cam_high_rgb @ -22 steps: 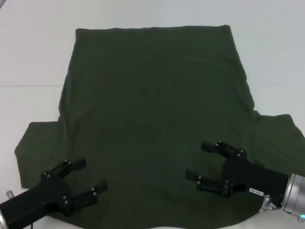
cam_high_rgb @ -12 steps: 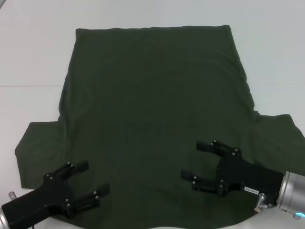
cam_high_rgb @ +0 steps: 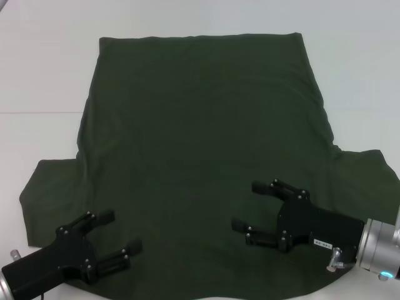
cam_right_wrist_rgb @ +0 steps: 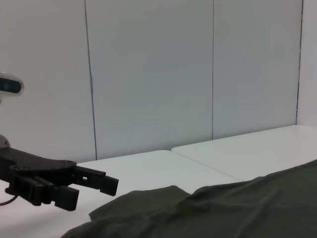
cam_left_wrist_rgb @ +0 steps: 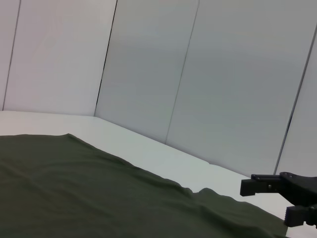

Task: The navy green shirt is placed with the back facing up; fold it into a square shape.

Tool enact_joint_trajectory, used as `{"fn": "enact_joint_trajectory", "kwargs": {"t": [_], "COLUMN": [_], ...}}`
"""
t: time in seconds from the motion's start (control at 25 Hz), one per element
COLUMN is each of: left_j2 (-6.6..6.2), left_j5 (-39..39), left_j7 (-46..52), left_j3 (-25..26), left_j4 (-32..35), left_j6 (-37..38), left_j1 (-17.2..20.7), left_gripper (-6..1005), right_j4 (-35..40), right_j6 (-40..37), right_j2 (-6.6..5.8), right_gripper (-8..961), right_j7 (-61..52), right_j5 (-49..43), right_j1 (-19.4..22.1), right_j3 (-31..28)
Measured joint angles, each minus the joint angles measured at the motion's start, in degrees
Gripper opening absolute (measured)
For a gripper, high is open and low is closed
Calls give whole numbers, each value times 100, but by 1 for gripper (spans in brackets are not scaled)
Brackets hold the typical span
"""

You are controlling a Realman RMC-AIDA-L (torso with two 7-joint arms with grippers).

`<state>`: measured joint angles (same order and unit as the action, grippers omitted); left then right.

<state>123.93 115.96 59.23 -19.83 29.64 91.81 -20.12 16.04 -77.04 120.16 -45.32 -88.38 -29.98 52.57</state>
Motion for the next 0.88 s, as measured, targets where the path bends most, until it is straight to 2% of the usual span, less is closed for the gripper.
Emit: {"fn": "enact_joint_trajectory", "kwargs": {"t": [0.24, 0.36, 0.52, 0.76, 0.88], "left_j2": [0, -34, -186, -416, -576], "left_j5": [-22, -64, -52, 54, 504], "left_j7": [121, 728, 2018, 4157, 5277], "left_j3": [68, 303, 650, 634, 620], "left_j4": [11, 17, 122, 683, 1040], "left_j6": [1, -17, -51, -217, -318], "left_j1": [8, -17, -121, -190, -321], "left_gripper": [935, 935, 936, 936, 936], "right_j4": [3, 5, 8, 83, 130], "right_j6": [21, 23, 23, -41, -28], "right_j2": [-2, -2, -26, -57, -57], "right_gripper": [927, 927, 928, 928, 927], "right_j7": [-3, -56, -188, -206, -264], "right_j5": [33, 48, 50, 50, 29], "right_j1": [-21, -20, 26, 182, 260], "right_j3": [-39, -61, -64, -147, -151]}}
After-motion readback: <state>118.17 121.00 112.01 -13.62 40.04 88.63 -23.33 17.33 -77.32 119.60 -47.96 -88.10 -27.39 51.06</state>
